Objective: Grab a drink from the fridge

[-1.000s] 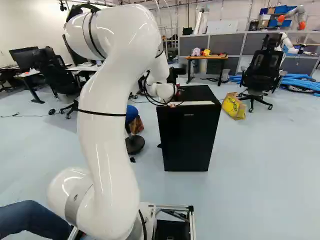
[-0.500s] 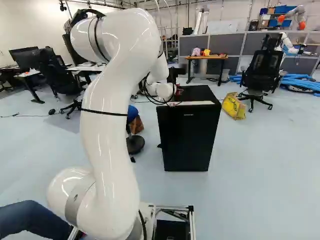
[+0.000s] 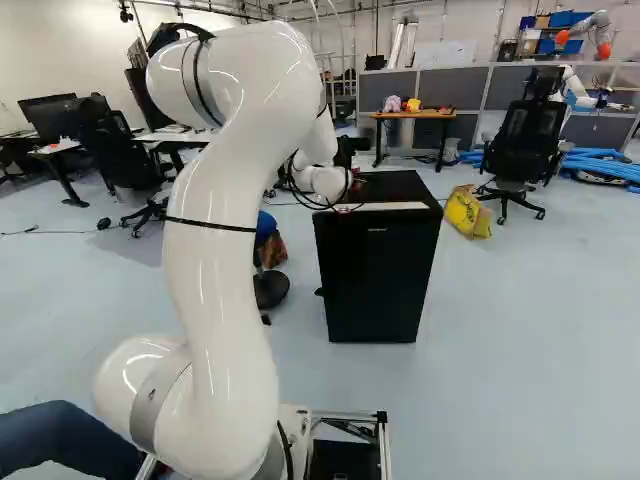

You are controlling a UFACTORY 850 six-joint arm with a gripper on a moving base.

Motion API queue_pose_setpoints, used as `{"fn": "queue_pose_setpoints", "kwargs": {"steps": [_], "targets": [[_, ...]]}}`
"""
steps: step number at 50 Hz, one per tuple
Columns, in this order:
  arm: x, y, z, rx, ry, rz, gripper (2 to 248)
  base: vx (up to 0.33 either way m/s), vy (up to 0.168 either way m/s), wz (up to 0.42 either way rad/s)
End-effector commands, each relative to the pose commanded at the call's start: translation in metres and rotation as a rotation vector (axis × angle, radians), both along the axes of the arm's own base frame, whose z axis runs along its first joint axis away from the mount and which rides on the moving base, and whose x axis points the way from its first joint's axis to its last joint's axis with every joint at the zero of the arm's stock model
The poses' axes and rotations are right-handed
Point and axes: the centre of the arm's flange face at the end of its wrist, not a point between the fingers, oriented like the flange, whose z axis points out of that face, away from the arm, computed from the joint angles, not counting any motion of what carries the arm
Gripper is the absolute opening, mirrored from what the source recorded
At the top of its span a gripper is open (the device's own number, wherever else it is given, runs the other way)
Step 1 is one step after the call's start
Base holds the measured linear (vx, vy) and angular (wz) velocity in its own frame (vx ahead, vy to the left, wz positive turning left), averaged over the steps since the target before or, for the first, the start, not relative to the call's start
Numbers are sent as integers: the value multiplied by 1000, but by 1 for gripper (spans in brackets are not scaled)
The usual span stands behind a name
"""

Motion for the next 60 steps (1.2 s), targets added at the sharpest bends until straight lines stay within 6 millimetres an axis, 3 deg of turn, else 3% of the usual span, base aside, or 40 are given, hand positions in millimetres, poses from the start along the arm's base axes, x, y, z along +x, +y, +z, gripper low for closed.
{"fn": "queue_pose_setpoints", "kwargs": {"steps": [36,37,42,43,47,48,52,53,57,58,60], "targets": [[5,7,-4,0,2,12,247,0,0,0],[5,7,-4,0,2,12,238,0,0,0],[5,7,-4,0,2,12,238,0,0,0],[5,7,-4,0,2,12,200,0,0,0],[5,7,-4,0,2,12,200,0,0,0],[5,7,-4,0,2,12,161,0,0,0],[5,7,-4,0,2,12,161,0,0,0],[5,7,-4,0,2,12,123,0,0,0],[5,7,-4,0,2,12,123,0,0,0],[5,7,-4,0,2,12,100,0,0,0],[5,7,-4,0,2,12,100,0,0,0]]}}
